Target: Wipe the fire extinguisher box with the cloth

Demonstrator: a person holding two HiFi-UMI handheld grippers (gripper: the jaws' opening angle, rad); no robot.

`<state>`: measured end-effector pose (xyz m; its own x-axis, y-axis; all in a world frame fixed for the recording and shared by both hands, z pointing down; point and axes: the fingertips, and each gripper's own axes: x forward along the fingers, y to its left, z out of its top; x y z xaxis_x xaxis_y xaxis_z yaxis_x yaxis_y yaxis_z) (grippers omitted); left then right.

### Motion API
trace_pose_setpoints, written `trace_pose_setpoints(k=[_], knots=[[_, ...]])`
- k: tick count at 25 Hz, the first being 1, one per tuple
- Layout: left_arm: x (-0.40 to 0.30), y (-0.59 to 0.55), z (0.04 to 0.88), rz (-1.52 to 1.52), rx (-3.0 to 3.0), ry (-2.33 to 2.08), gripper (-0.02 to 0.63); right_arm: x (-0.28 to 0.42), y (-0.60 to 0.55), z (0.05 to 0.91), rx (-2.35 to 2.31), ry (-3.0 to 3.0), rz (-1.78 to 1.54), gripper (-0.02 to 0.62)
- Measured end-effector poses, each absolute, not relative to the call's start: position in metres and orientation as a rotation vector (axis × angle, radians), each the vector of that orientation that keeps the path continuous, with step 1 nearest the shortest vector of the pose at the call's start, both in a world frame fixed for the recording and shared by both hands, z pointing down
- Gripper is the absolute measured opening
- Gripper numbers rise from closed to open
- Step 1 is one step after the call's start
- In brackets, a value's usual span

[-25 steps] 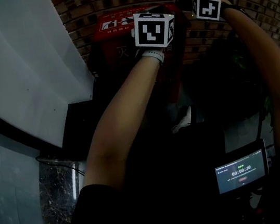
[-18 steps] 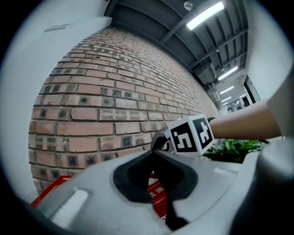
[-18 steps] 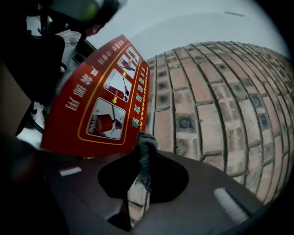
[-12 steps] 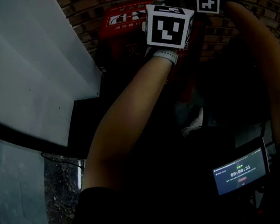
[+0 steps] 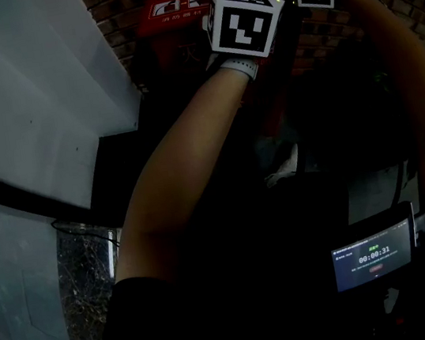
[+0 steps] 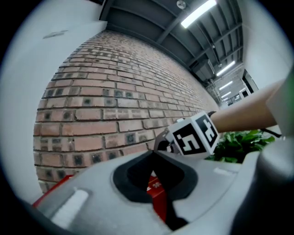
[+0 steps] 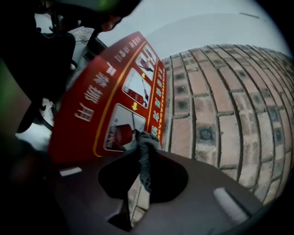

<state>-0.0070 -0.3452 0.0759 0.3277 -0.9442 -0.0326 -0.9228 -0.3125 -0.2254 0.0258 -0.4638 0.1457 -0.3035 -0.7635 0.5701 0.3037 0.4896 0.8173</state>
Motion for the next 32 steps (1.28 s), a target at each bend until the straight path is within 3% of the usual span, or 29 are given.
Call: trace_pose_setpoints(k=[18,32], knots=[[-0.038,-0.264,0.097,-0.104,-2.345,1.76,0.002,0.037,-0.302,0.178,0.256,-1.579,-1.102,0.042],[-0.088,-0.219,0.283,-0.081,-2.52,1.641,0.002,-0.021,-0.22,0.271,0.496,-2.403,-0.962,0.044]])
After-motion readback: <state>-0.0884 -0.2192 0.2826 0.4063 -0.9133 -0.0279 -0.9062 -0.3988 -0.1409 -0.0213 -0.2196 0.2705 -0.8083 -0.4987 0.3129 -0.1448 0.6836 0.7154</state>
